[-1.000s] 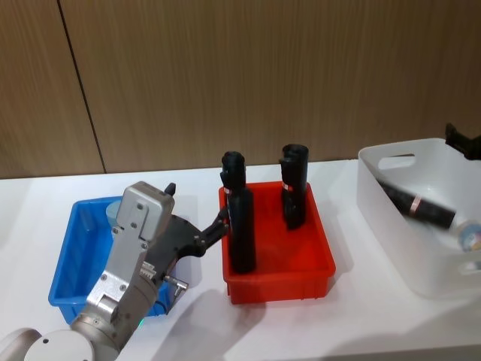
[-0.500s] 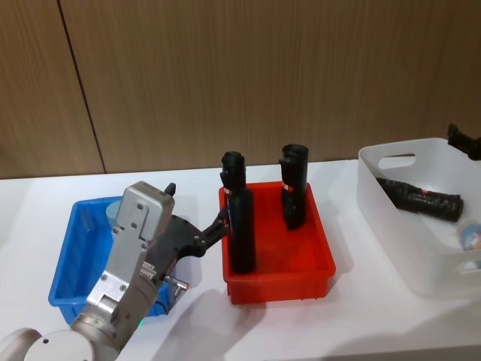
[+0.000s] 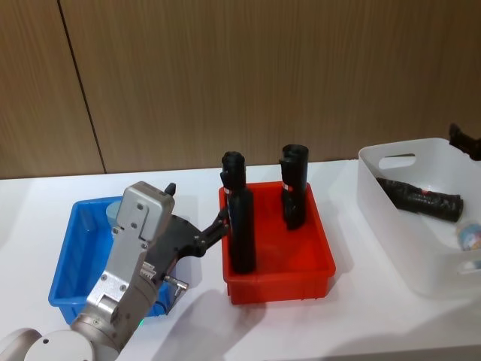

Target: Pick the cotton swabs from the blue box and place them into the white box.

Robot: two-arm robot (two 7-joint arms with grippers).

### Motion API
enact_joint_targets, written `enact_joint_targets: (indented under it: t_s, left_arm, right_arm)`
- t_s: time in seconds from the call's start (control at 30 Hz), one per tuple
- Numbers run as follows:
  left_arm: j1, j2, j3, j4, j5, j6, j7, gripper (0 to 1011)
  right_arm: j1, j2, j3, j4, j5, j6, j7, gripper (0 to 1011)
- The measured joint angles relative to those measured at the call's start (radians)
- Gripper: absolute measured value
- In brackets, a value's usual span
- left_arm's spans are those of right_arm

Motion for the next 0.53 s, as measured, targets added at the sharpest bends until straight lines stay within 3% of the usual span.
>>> enact_joint_targets:
  t_s: [0.53]
  left_arm:
    - [0.000, 0.000, 0.000, 0.000, 0.000, 0.000, 0.000, 1004]
  right_arm:
    - [-0.001, 0.001, 0.001, -0.001, 0.001, -0.002, 0.001, 1001]
